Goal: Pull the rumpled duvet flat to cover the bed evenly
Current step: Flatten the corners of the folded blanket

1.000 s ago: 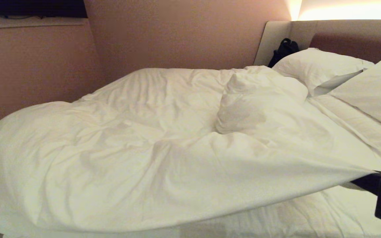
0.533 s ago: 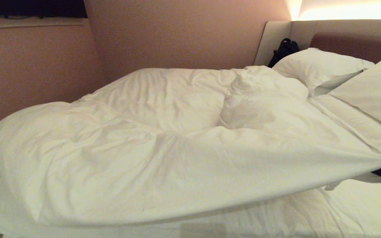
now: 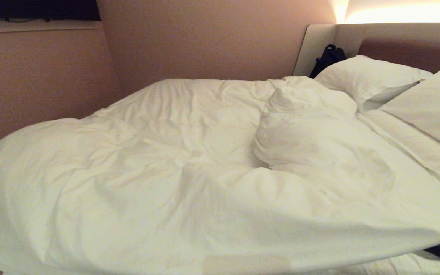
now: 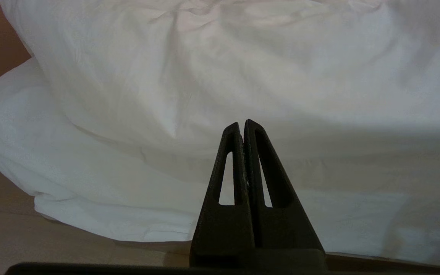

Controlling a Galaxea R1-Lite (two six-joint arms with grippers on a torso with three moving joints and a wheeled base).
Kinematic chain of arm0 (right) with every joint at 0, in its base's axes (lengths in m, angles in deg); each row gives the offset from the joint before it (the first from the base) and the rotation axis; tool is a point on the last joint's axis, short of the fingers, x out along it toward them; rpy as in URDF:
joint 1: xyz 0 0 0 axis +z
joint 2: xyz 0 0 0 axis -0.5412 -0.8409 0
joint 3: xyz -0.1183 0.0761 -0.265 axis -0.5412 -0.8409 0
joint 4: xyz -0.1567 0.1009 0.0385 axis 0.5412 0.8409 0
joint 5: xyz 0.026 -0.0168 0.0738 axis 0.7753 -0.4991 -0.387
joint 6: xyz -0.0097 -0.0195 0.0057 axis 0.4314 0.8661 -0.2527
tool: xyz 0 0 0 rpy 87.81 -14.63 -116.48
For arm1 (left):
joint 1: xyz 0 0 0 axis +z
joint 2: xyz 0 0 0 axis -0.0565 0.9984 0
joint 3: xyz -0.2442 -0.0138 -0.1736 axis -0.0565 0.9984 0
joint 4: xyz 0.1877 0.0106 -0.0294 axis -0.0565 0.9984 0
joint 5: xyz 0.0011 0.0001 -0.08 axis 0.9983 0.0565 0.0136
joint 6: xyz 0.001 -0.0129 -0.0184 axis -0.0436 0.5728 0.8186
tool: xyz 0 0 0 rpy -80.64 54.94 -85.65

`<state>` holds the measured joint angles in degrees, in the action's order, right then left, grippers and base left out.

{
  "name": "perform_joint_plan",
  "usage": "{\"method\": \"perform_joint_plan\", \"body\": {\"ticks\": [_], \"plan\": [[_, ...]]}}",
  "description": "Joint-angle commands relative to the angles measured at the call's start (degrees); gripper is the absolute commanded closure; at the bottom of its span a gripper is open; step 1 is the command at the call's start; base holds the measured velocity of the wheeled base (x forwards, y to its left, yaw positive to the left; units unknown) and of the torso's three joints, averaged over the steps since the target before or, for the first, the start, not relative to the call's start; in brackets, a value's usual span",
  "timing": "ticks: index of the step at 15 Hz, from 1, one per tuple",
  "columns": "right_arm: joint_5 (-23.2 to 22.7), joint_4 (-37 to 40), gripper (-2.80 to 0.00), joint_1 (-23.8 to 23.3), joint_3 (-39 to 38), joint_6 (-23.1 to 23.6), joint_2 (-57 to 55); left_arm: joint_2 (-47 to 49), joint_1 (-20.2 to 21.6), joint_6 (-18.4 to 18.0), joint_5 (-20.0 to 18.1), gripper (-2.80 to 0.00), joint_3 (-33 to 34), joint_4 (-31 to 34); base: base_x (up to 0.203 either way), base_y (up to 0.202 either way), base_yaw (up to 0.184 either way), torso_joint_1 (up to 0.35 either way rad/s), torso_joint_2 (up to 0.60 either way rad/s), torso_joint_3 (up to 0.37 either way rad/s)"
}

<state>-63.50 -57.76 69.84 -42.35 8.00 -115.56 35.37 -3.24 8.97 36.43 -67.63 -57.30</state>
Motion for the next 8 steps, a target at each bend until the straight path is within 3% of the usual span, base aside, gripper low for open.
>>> {"method": "perform_joint_plan", "body": {"ticks": [1,2,3,8], "plan": [[-1.61,0.18,0.0,0.02,-3.27,-0.03,-0.03,0.0,0.0,0.0,0.03,0.0,0.0,-0.01,0.0,0.0,0.0,0.0,0.0,0.0],[-2.37,0.08,0.0,0.02,-4.51,0.02,0.07,0.0,0.0,0.0,0.03,0.0,0.0,-0.01,0.0,0.0,0.0,0.0,0.0,0.0],[-2.9,0.11,-2.8,0.02,-5.41,-0.04,0.13,0.0,0.0,0.01,0.03,0.0,0.0,-0.01,0.0,0.0,0.0,0.0,0.0,0.0],[-8.32,1.19,-2.8,0.03,-7.81,2.95,5.55,0.0,0.0,0.06,0.03,0.0,0.0,-0.01,0.0,0.0,0.0,0.0,0.0,0.0]]}}
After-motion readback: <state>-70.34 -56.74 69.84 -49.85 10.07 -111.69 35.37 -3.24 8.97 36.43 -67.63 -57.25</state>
